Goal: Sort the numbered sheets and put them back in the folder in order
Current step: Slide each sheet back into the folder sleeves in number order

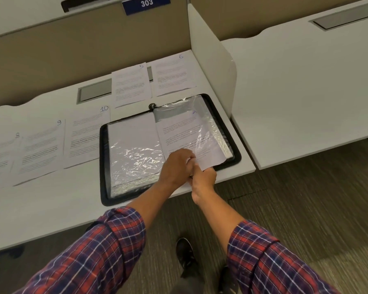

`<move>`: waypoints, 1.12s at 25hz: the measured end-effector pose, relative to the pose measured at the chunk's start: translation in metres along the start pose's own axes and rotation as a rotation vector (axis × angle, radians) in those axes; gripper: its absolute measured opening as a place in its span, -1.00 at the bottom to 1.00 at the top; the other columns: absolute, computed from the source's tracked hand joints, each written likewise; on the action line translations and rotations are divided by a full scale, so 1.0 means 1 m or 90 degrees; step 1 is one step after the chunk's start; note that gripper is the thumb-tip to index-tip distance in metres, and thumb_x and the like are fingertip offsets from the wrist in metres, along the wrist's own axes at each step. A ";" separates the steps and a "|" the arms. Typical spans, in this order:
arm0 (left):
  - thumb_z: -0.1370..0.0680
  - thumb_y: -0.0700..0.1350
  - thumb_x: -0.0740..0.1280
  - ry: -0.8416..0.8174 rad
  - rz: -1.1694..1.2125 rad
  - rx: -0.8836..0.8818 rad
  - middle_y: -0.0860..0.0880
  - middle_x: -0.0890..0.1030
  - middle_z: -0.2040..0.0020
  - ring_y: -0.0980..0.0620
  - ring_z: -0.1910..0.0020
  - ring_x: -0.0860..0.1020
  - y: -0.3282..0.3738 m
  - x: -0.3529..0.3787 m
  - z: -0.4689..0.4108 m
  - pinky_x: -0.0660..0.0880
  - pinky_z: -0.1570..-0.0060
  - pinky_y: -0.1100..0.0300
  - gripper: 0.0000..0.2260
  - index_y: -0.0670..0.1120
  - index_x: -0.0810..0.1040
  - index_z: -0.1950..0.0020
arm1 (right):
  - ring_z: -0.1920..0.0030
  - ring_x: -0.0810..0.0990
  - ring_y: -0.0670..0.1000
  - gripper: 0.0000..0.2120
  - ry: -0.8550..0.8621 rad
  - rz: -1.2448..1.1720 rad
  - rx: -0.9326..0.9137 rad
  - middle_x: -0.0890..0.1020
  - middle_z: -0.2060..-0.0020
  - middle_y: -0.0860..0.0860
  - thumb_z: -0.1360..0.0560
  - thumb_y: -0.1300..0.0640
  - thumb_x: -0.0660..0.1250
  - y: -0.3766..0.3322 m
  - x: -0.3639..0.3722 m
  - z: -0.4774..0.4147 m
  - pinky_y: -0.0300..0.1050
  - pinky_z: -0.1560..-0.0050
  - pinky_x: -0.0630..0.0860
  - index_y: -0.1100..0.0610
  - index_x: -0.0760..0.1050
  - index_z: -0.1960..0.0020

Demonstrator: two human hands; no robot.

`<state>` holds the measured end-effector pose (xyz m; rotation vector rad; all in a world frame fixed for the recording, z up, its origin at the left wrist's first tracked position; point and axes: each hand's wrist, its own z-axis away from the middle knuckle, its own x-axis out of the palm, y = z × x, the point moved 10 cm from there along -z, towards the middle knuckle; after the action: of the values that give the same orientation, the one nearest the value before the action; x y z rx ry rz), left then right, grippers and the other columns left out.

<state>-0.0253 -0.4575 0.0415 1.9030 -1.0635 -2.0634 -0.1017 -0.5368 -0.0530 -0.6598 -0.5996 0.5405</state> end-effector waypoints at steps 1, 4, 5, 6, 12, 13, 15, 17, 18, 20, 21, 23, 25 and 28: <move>-0.62 -0.13 0.35 0.003 0.004 -0.002 0.00 0.69 -0.04 0.04 -0.01 0.60 -0.002 -0.002 0.000 0.59 -0.06 0.01 -0.89 -0.07 0.67 -0.04 | -0.17 0.68 0.06 -0.66 0.003 0.033 -0.011 0.71 -0.16 0.00 -0.63 0.12 0.40 -0.001 0.002 -0.003 0.12 -0.15 0.69 0.03 0.55 -0.40; -0.63 -0.11 0.35 0.002 -0.003 0.001 0.02 0.68 -0.05 0.06 -0.03 0.59 -0.006 -0.001 0.001 0.59 -0.07 0.02 -0.90 -0.04 0.66 -0.05 | -0.12 0.68 0.04 -0.75 0.025 0.132 -0.029 0.70 -0.12 0.00 -0.64 0.10 0.35 0.007 -0.007 0.000 0.12 -0.15 0.69 0.04 0.57 -0.31; -0.63 -0.10 0.34 -0.003 -0.004 0.006 0.03 0.67 -0.05 0.06 -0.03 0.59 -0.008 0.001 0.000 0.59 -0.08 0.01 -0.91 -0.03 0.65 -0.04 | -0.08 0.69 0.04 -0.81 0.027 0.149 -0.039 0.71 -0.07 0.01 -0.65 0.12 0.33 0.009 -0.011 0.002 0.12 -0.11 0.70 0.04 0.60 -0.23; -0.63 -0.09 0.34 -0.009 0.000 0.008 0.05 0.66 -0.03 0.07 -0.01 0.58 -0.009 0.004 -0.001 0.59 -0.07 0.01 -0.91 -0.02 0.65 -0.03 | -0.05 0.71 0.05 -0.86 0.028 0.156 -0.052 0.72 -0.02 0.03 -0.65 0.15 0.32 0.008 -0.014 0.005 0.12 -0.06 0.71 0.05 0.63 -0.15; -0.65 -0.10 0.32 -0.006 0.014 0.017 0.02 0.67 -0.01 0.07 0.02 0.59 -0.001 0.003 -0.004 0.59 -0.07 0.04 -0.88 -0.04 0.66 -0.05 | 0.04 0.73 0.13 -0.79 0.041 0.168 0.008 0.73 0.10 0.16 -0.68 0.13 0.30 -0.007 0.000 -0.011 0.13 0.05 0.74 0.19 0.64 0.03; -0.65 -0.11 0.32 -0.001 0.019 0.020 0.02 0.67 0.00 0.06 0.02 0.60 0.001 0.001 -0.004 0.59 -0.07 0.05 -0.88 -0.06 0.66 -0.05 | 0.04 0.73 0.16 -0.79 0.032 0.176 0.019 0.73 0.10 0.19 -0.68 0.16 0.29 -0.010 0.003 -0.015 0.16 0.06 0.73 0.22 0.64 0.03; -0.65 -0.14 0.33 0.006 0.032 0.021 0.01 0.68 -0.01 0.05 0.00 0.61 0.001 -0.001 -0.004 0.59 -0.10 0.05 -0.87 -0.07 0.68 -0.05 | 0.13 0.71 0.16 -0.80 0.022 0.205 0.026 0.72 0.14 0.20 -0.67 0.23 0.26 -0.016 0.006 -0.023 0.09 0.17 0.74 0.25 0.62 0.05; -0.65 -0.15 0.34 0.008 0.043 0.018 -0.02 0.70 -0.08 0.03 -0.06 0.62 0.001 -0.003 -0.003 0.58 -0.16 0.06 -0.86 -0.08 0.69 -0.10 | 0.26 0.63 0.07 -0.80 0.020 0.243 0.021 0.69 0.19 0.17 -0.66 0.26 0.24 -0.023 0.009 -0.028 -0.11 0.42 0.59 0.21 0.62 0.05; -0.65 -0.16 0.34 0.013 0.051 0.020 -0.03 0.70 -0.10 0.02 -0.08 0.62 0.001 -0.004 -0.003 0.57 -0.17 0.07 -0.86 -0.09 0.69 -0.12 | 0.30 0.58 0.03 -0.80 0.016 0.251 0.026 0.67 0.20 0.14 -0.66 0.27 0.23 -0.026 0.011 -0.030 -0.18 0.49 0.48 0.18 0.62 0.04; -0.64 -0.19 0.35 0.019 0.079 0.018 -0.03 0.70 -0.08 0.02 -0.06 0.62 -0.001 -0.006 -0.003 0.56 -0.16 0.10 -0.85 -0.11 0.70 -0.13 | 0.35 0.51 -0.02 -0.78 -0.012 0.269 0.047 0.65 0.23 0.11 -0.67 0.27 0.21 -0.028 0.017 -0.033 -0.22 0.52 0.36 0.16 0.62 0.03; -0.64 -0.20 0.35 0.017 0.095 0.012 -0.03 0.70 -0.07 0.04 -0.05 0.62 -0.003 -0.006 -0.004 0.56 -0.15 0.13 -0.86 -0.11 0.70 -0.12 | 0.35 0.49 -0.02 -0.77 -0.030 0.290 0.051 0.64 0.22 0.11 -0.68 0.25 0.20 -0.029 0.019 -0.032 -0.21 0.52 0.34 0.16 0.62 0.02; -0.65 -0.18 0.34 0.015 0.106 0.008 -0.01 0.69 -0.03 0.07 -0.01 0.61 -0.006 -0.005 -0.004 0.56 -0.11 0.14 -0.88 -0.10 0.68 -0.09 | 0.33 0.53 0.00 -0.75 -0.045 0.336 0.035 0.67 0.19 0.08 -0.70 0.13 0.21 -0.035 0.016 -0.025 -0.19 0.52 0.36 0.12 0.63 0.01; -0.65 -0.15 0.34 0.020 0.108 -0.002 0.02 0.68 -0.01 0.10 0.01 0.60 -0.008 -0.003 -0.004 0.55 -0.09 0.15 -0.89 -0.08 0.67 -0.07 | 0.28 0.65 0.08 -0.74 -0.003 0.347 -0.032 0.72 0.17 0.06 -0.69 0.03 0.22 -0.043 0.000 -0.018 -0.16 0.51 0.44 0.08 0.64 0.02; -0.65 -0.14 0.36 0.029 0.109 -0.016 0.01 0.69 -0.08 0.08 -0.06 0.60 -0.011 -0.001 -0.004 0.52 -0.15 0.20 -0.88 -0.09 0.67 -0.12 | 0.17 0.67 0.14 -0.76 0.164 0.305 -0.167 0.67 0.19 0.08 -0.66 -0.02 0.23 -0.065 -0.035 -0.003 0.00 0.30 0.56 0.12 0.55 0.02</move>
<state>-0.0181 -0.4503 0.0368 1.7700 -1.1409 -1.9230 -0.1072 -0.6038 -0.0213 -1.1170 -0.2666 0.8140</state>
